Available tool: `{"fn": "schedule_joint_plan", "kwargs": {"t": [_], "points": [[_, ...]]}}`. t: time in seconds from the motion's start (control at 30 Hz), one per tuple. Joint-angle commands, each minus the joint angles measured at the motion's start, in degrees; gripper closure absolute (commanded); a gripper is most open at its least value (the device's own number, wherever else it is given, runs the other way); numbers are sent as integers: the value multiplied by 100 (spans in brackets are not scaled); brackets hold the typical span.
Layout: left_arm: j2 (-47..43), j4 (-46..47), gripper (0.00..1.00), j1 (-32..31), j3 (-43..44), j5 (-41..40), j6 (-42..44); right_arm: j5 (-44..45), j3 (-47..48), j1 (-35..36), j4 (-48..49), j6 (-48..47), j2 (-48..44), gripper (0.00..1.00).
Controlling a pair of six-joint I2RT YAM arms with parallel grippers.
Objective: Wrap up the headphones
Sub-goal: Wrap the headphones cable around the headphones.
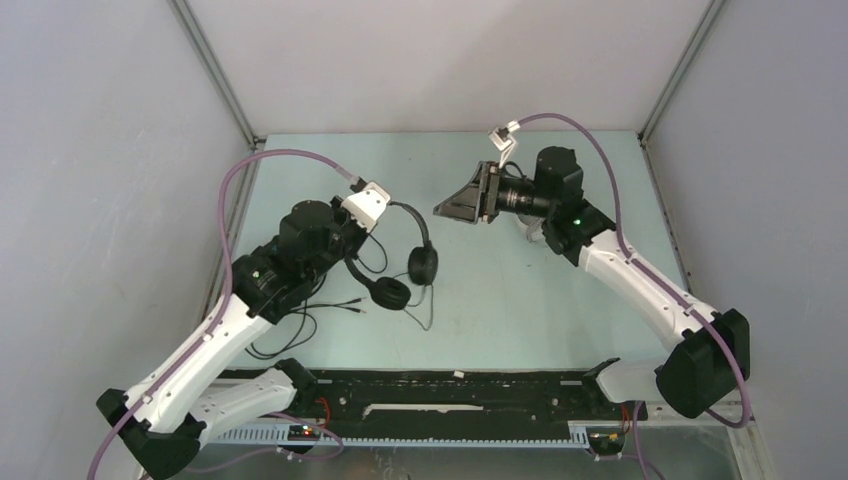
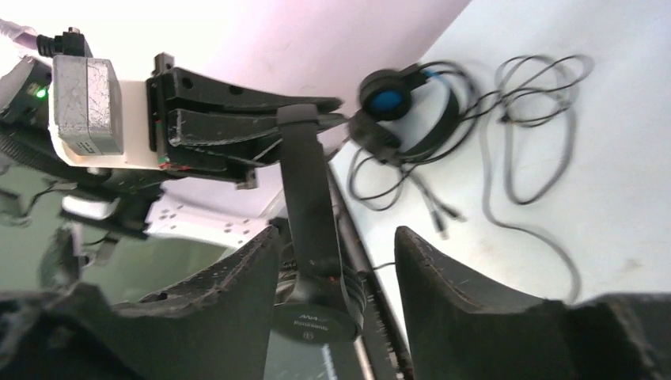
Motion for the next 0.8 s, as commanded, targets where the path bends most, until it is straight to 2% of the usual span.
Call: {"fn": "schedule_joint_plan", "kwargs": {"t": [0.0, 0.1, 0.17, 0.27, 0.4, 0.47, 0.57, 0.7, 0.77], "points": [[130, -33, 100, 115, 509, -892, -530, 324, 66, -280, -199, -914, -411, 40], [231, -87, 100, 202, 714, -1175, -809, 359, 47, -360, -270, -1522, -687, 35], [278, -52, 100, 262, 838, -1362, -1004, 370, -213, -375, 112, -1774, -906, 31], [445, -51, 100, 405, 1196, -1672, -1466, 530, -859, -373, 1237, -1791, -1239, 31], [857, -619, 100, 683, 2086, -1860, -2316, 534, -1639, -269, 3161, -1871, -1365, 34], [975, -751, 100, 732, 2476, -1751, -2554, 483, -1756, -211, 3555, -2007, -1341, 34], [966, -749, 100, 732, 2773, -1557, -2815, 470, -1883, 39, 3877, -2563, -1286, 30], [977, -922, 100, 736, 3309, -1291, -3149, 730, -2053, 526, 3601, -3777, -1189, 22], [956, -1003, 100, 741, 3487, -1163, -3283, 795, -2125, 670, 3793, -3844, -1043, 22]]}}
